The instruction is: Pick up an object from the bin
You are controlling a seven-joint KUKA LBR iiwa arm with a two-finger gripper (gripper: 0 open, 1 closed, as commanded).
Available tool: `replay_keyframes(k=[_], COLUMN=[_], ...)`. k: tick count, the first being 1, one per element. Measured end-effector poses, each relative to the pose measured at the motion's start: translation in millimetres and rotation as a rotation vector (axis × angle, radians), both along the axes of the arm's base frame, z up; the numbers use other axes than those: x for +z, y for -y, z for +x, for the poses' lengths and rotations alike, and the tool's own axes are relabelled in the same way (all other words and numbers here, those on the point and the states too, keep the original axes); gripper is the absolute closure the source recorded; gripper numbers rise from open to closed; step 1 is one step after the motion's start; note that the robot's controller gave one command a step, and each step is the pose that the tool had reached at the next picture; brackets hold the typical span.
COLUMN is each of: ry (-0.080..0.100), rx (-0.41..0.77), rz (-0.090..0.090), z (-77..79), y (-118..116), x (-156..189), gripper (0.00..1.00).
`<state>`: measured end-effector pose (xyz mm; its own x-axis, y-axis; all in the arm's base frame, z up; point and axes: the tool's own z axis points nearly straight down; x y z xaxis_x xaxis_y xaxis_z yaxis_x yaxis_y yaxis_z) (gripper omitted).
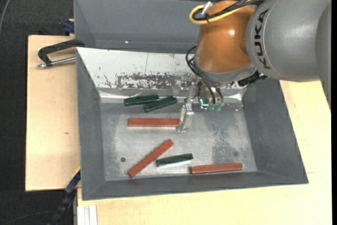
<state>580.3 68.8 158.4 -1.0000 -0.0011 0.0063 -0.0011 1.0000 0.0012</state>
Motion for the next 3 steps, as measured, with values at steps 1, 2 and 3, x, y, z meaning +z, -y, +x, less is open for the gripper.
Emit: replay_keyframes(k=[1, 2, 3], ry=[0.014, 0.024, 0.005], rx=[0.007, 0.005, 0.013], rz=[0.002, 0.003, 0.001], z=[20.6, 24.1, -30.4], y=[-34, -33, -50], x=[-89, -81, -62], gripper=[0.00, 1.00, 1.00])
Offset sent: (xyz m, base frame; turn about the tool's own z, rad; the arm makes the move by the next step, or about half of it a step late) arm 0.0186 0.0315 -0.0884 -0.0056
